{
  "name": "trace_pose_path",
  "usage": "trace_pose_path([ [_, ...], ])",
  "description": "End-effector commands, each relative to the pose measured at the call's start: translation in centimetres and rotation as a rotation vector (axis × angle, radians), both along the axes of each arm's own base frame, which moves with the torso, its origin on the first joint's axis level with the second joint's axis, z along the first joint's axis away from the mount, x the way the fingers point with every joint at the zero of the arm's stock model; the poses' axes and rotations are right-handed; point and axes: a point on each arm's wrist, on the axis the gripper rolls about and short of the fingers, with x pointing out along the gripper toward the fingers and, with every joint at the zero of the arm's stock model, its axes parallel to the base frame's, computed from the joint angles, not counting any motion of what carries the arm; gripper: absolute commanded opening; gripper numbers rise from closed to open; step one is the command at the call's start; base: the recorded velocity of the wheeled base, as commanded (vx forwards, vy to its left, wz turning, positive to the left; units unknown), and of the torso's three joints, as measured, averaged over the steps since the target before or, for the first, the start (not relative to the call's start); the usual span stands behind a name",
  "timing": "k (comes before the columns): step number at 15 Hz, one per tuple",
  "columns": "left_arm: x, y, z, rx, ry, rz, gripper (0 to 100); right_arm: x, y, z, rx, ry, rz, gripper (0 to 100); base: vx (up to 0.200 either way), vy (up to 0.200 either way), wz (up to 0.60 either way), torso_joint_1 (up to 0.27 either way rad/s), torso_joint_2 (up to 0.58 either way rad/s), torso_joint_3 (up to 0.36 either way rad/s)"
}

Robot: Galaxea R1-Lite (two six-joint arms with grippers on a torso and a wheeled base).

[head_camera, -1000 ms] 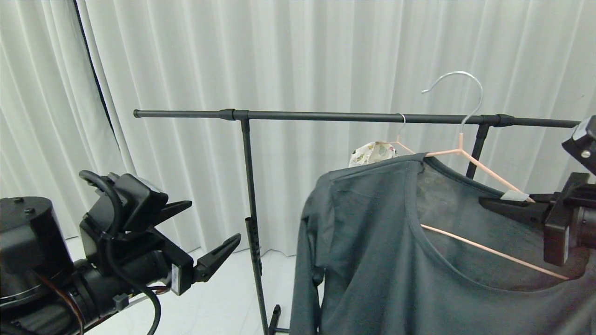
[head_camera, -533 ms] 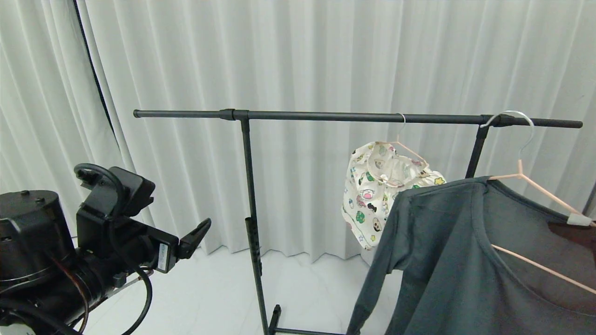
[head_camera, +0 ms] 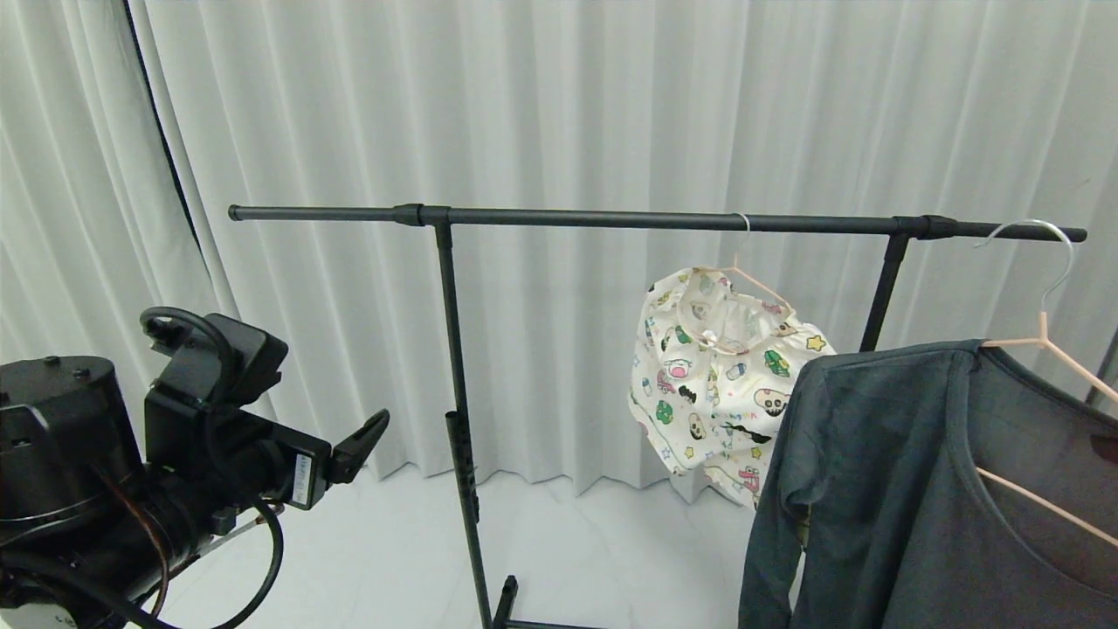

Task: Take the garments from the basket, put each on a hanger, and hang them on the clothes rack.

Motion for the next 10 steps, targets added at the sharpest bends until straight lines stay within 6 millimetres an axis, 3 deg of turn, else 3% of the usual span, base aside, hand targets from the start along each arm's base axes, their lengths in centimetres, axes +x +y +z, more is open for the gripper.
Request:
trace_pose_path([
  [1, 0.01, 0.00, 0.09, -0.002, -0.004, 0.001, 100, -0.12, -0.04, -0.08, 0.000, -0.001, -0.003, 0, 0.000, -0.200, 0.00, 0.002, 0.00, 0.002],
  [4, -0.02, 0.01, 0.12, -0.003, -0.006, 0.001, 100, -0.12, -0.04, -0.15, 0.000, 0.001, -0.003, 0, 0.000, -0.200, 0.00, -0.002, 0.00, 0.007],
  [10, 0.08, -0.02, 0.00, 0.002, 0.000, 0.000, 100, -0.12, -0.52, -0.29, -0.001, 0.004, -0.046, 0, 0.000, 0.000, 0.00, 0.000, 0.00, 0.000],
])
